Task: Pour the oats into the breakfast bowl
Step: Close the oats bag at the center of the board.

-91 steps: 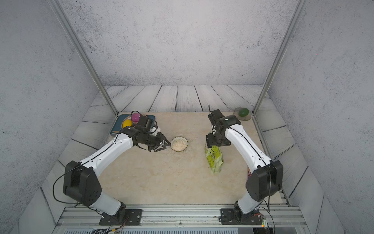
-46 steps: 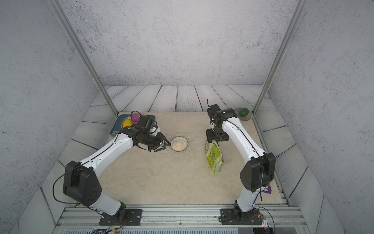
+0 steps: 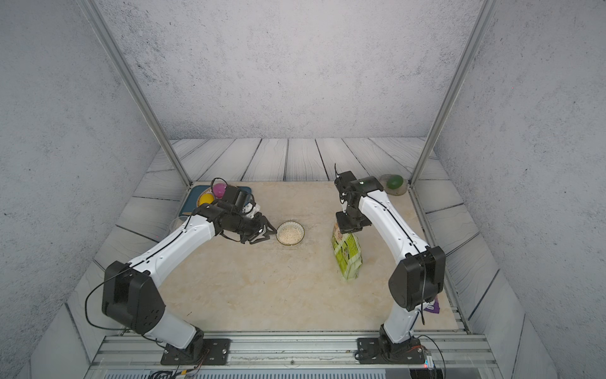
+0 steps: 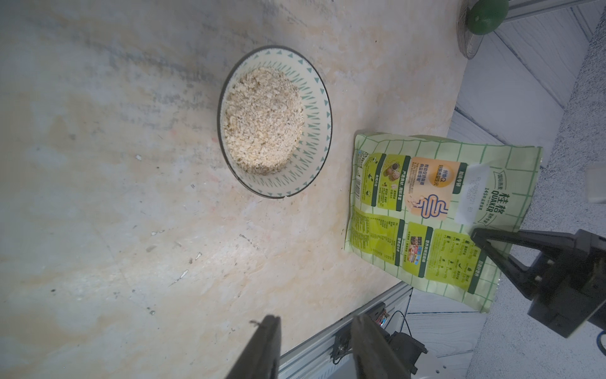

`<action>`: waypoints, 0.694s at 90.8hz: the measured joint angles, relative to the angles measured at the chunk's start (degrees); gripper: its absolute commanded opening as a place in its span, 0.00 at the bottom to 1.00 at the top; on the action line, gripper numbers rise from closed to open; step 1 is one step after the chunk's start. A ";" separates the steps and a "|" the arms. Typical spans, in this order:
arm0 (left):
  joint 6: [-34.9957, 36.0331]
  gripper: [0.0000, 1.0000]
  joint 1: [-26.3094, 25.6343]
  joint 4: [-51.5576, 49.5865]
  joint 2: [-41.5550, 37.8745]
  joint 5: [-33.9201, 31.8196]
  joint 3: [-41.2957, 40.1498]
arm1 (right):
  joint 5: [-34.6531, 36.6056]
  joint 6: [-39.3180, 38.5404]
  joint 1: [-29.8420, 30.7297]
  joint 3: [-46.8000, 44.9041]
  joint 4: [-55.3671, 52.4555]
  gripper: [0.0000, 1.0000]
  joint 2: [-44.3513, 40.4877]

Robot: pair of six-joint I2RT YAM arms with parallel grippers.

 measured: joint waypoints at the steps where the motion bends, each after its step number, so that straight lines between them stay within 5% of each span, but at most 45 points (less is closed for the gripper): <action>1: 0.02 0.40 0.00 -0.02 0.00 0.00 0.00 | 0.22 -0.04 0.00 0.15 -0.17 0.00 0.00; 22: 0.07 0.40 0.00 -0.15 0.00 -0.44 0.00 | 0.31 2.32 0.07 -1.27 -0.66 0.00 -1.31; 32: 0.00 0.41 0.00 -0.09 -0.02 -0.46 -0.02 | -0.57 4.33 0.07 -6.58 1.75 0.45 -3.72; 45: -0.09 0.41 0.00 0.28 -0.22 -0.44 -0.31 | -0.72 5.51 0.07 -9.51 4.02 0.56 -5.16; 56: -0.09 0.41 0.00 0.26 -0.48 -0.42 -0.76 | -0.46 5.44 0.07 -9.14 5.60 0.55 -4.81; 60: -0.09 0.41 0.00 0.24 -0.50 -0.42 -0.81 | -0.35 5.35 0.04 -8.55 5.79 0.44 -4.31; 63: -0.09 0.41 0.00 0.26 -0.50 -0.44 -0.85 | -0.20 5.33 0.04 -7.72 5.81 0.23 -3.65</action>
